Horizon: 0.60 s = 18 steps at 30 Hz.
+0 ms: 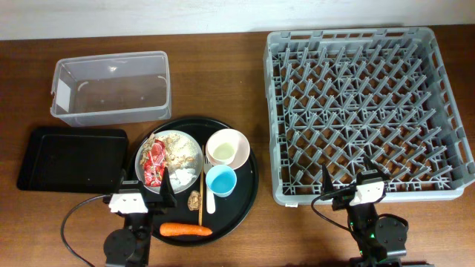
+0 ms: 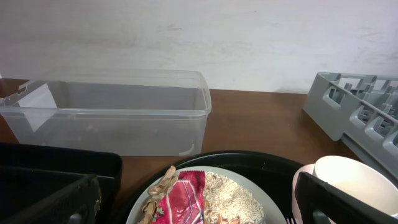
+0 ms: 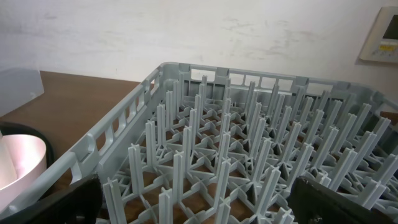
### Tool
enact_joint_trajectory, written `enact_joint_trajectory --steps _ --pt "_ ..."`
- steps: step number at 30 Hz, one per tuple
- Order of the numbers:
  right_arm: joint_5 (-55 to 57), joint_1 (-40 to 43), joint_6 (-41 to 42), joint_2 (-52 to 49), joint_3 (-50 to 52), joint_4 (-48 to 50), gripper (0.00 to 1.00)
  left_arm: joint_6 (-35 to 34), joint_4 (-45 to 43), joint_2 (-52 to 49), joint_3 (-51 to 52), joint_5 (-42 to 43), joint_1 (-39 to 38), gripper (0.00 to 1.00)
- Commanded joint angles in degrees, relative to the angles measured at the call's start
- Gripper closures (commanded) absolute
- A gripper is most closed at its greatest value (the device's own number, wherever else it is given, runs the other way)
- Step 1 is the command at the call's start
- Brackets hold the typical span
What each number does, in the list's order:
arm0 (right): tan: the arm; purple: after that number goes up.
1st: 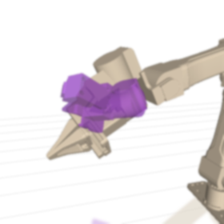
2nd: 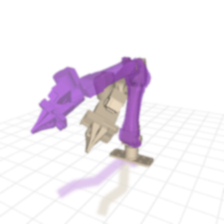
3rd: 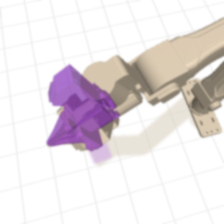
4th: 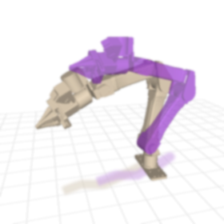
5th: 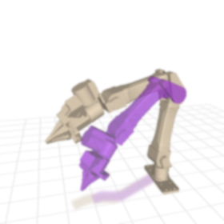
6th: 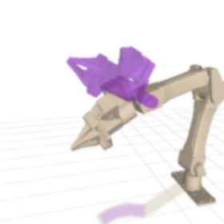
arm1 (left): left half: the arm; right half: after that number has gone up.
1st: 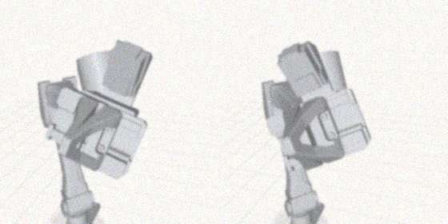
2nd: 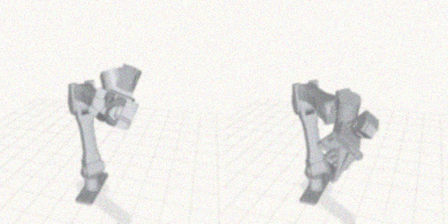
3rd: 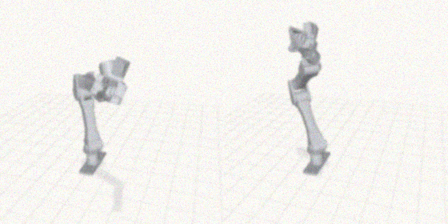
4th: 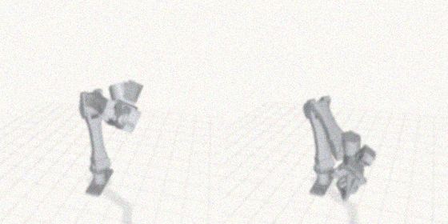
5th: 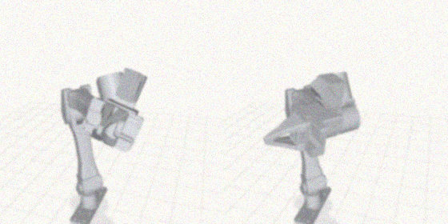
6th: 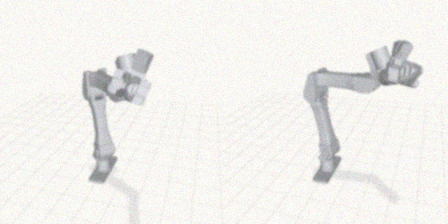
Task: Sort waste into correct bins and load items into the dishwasher rack
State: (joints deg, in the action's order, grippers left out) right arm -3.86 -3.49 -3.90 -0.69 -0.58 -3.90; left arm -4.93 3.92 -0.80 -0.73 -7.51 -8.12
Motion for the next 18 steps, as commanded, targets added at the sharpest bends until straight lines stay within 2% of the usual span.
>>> enact_joint_trajectory --steps 1,14,18 --pt "0.7 -0.22 -0.17 0.17 0.26 -0.35 0.01 0.68 -1.09 0.17 0.2 -0.92 0.04 0.01" --pt "0.42 -0.22 -0.09 0.17 0.26 -0.11 0.01 0.68 -0.2 0.17 0.2 -0.7 0.04 0.01" --pt "-3.15 -0.22 6.4 0.15 0.17 -0.22 0.01 0.66 0.87 0.11 -0.02 2.38 0.04 0.01"
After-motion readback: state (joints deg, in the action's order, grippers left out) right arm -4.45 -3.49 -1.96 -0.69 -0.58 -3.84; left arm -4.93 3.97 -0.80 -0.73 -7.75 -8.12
